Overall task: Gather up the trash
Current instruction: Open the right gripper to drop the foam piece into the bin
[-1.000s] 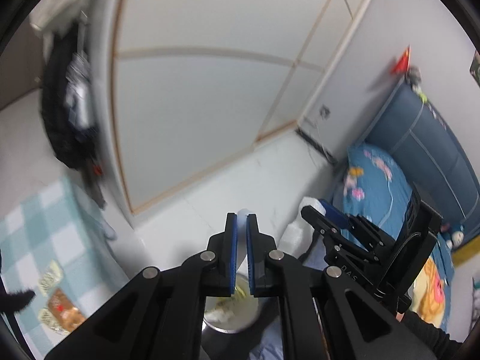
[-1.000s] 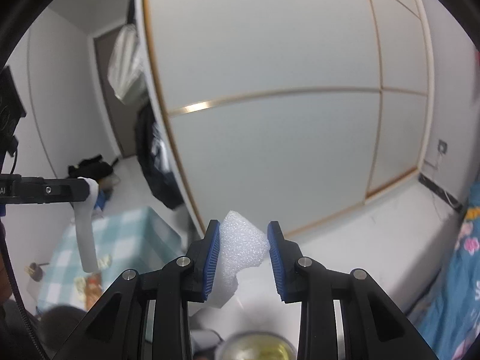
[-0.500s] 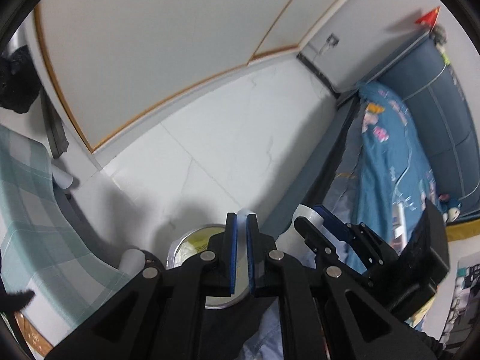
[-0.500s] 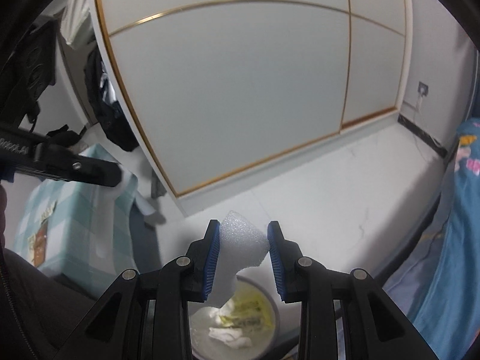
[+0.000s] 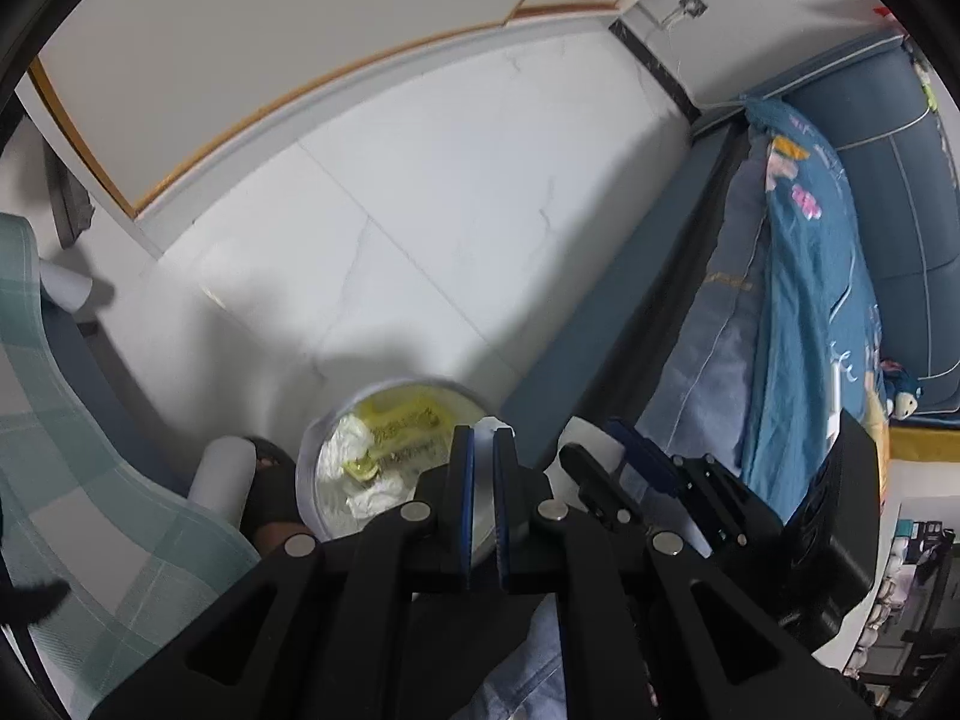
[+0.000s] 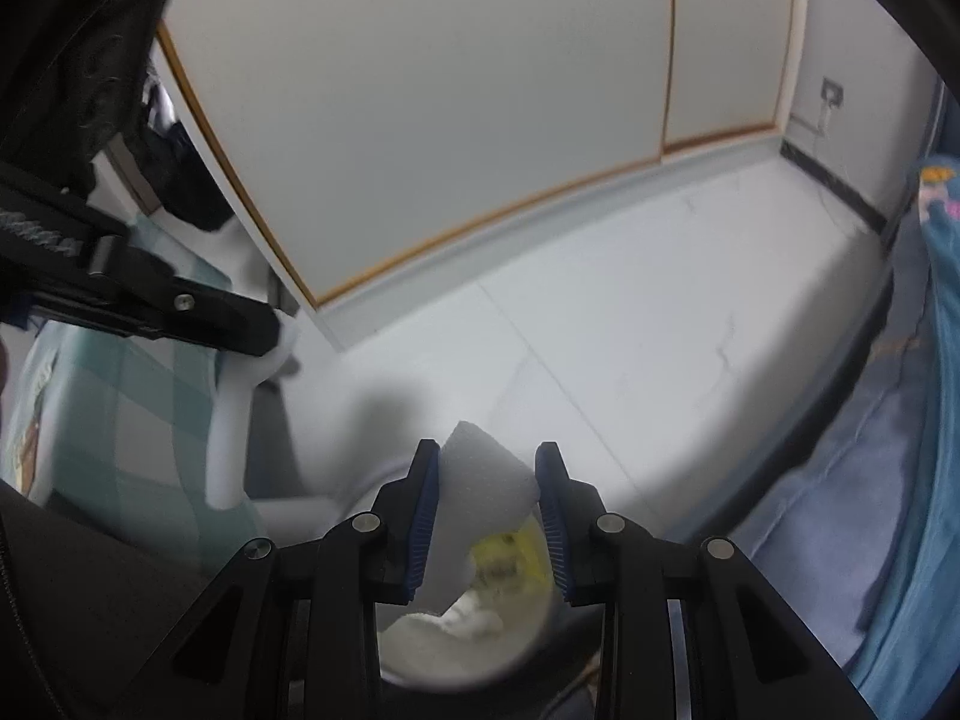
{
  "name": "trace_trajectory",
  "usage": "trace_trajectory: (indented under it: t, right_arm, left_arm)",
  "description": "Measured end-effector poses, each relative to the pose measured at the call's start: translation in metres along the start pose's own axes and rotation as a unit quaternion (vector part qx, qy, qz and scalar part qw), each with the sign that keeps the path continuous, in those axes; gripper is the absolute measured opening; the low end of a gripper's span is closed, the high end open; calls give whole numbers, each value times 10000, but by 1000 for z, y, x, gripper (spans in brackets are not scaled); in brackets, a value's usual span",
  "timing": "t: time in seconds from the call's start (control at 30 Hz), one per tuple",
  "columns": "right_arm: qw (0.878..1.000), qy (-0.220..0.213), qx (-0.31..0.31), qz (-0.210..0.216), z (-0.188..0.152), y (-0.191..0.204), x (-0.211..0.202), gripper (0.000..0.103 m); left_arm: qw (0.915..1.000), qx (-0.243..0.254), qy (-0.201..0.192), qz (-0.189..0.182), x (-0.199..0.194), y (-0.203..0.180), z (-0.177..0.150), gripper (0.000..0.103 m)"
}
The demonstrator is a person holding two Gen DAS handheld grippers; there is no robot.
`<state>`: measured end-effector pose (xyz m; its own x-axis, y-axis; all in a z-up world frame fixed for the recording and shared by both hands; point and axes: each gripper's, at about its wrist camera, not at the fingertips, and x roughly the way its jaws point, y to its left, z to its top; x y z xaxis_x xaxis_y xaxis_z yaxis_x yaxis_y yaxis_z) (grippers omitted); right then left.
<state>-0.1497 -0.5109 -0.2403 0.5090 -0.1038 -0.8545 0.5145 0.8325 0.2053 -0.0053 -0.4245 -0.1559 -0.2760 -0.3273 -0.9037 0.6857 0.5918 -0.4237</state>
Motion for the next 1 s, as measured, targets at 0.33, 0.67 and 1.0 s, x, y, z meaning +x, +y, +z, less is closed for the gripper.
trace_trajectory:
  t: [0.33, 0.67, 1.0]
  right_arm:
    - [9986, 394, 358, 55, -14, -9, 14, 32]
    - [9976, 684, 52, 126, -18, -1, 15, 40]
    - [9968, 763, 52, 240, -26, -2, 15, 46]
  left_arm:
    - [9982, -218, 534, -176, 39, 10, 5, 5]
    - [9939, -171, 1089, 107, 62, 12, 0, 6]
    - [9916, -174, 1256, 244, 68, 16, -4, 6]
